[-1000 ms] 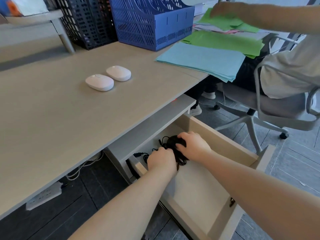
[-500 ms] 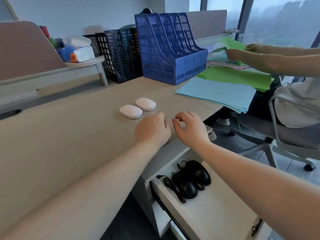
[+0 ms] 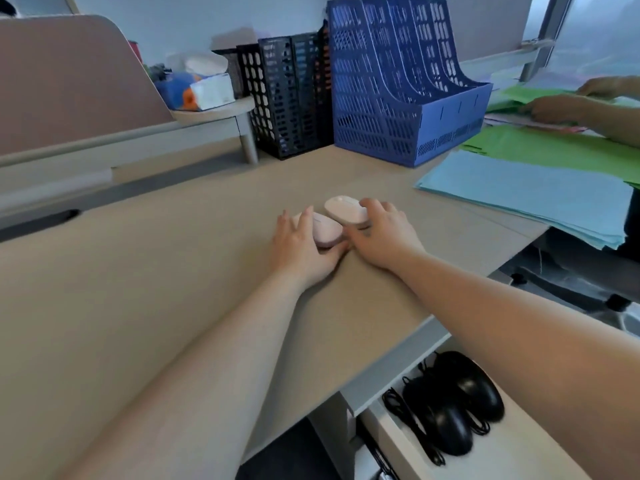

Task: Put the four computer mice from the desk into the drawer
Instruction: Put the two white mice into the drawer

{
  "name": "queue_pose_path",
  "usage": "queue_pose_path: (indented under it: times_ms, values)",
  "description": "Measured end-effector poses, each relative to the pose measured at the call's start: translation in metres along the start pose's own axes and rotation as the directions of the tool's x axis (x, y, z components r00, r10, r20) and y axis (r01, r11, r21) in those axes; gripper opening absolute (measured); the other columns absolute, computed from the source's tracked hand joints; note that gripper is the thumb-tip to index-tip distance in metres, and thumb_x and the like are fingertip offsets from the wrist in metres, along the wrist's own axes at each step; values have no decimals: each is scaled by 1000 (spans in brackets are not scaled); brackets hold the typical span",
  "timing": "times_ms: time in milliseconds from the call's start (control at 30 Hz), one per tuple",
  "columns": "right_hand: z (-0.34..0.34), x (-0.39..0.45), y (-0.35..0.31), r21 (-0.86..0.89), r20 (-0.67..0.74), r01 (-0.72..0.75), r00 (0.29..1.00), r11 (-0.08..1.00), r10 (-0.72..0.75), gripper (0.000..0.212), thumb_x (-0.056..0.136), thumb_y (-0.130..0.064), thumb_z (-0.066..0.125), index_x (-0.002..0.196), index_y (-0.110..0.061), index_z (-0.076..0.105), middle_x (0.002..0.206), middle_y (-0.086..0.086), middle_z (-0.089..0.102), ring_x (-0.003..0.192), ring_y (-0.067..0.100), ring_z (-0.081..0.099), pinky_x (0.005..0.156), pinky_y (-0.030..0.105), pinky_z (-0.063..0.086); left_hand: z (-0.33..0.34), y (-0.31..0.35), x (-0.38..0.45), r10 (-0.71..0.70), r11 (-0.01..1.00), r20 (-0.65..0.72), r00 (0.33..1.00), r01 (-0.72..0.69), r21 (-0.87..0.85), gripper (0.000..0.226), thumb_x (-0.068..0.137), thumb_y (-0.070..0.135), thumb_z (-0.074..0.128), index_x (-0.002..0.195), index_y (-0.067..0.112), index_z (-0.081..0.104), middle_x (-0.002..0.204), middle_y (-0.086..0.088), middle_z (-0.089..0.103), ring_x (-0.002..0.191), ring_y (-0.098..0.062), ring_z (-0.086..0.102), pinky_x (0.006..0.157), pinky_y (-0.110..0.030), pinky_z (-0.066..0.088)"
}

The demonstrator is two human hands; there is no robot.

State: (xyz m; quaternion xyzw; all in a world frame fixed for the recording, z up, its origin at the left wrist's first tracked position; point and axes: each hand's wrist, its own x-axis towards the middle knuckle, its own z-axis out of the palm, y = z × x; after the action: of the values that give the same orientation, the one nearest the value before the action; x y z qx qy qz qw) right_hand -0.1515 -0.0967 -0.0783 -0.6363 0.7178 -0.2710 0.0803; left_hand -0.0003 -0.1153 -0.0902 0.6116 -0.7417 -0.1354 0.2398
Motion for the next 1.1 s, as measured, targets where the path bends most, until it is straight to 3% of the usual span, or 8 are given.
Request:
queue_pose_path:
  times_ms: [67,200,333,500,767,967,1100]
  values:
    - [4,13,-3,16,-13,6,1000,1000,-6,53,89,-46,51,134,-19,44,136,11,50,125,33,46,101,43,40,2,-1,10,-17,999,21,1000,17,-27,99,76,64,64,152,20,20,158,-18,21,150,-27,6,120,-38,16]
    - [7,29,-4,34,12,-18,1000,999,18,60,88,-51,50,140,-21,40,138,10,52,127,32,47,99,42,41,4,1,21,-35,995,4,999,36,-89,99,71,65,68,149,19,27,147,-14,38,138,-30,36,111,-38,32]
    - [6,31,-6,26,14,-30,999,999,29,54,87,-48,52,132,-18,49,127,13,60,119,36,53,90,39,44,-2,5,16,-44,996,-25,999,42,-78,100,66,65,72,146,19,32,138,-12,46,131,-30,43,106,-37,36]
    - [-9,7,-3,52,20,-96,995,994,95,63,81,-45,61,136,-20,47,130,15,55,123,35,48,97,39,42,-13,13,-9,-25,999,21,999,26,-39,102,64,64,75,146,21,33,137,-12,46,130,-30,43,107,-36,35]
    - [-79,-45,8,-188,304,-110,938,976,164,71,83,-47,61,141,-10,42,140,10,51,129,29,48,102,36,42,-18,46,-78,7,998,157,987,2,-60,104,66,59,77,149,18,28,144,-10,36,136,-27,36,111,-34,30]
    - [-117,-93,18,-351,401,-95,884,931,242,66,82,-47,61,132,-6,49,126,11,59,106,26,56,78,28,42,-16,88,-130,4,999,286,958,-17,43,107,70,60,72,149,10,22,149,-10,25,140,-27,26,112,-34,27]
    - [-134,-129,22,-411,461,-90,838,907,292,63,84,-45,61,128,-2,50,111,11,60,88,24,53,70,26,43,-13,117,-162,38,995,333,942,-65,73,91,69,55,75,138,12,34,135,-9,33,130,-29,32,100,-33,35]
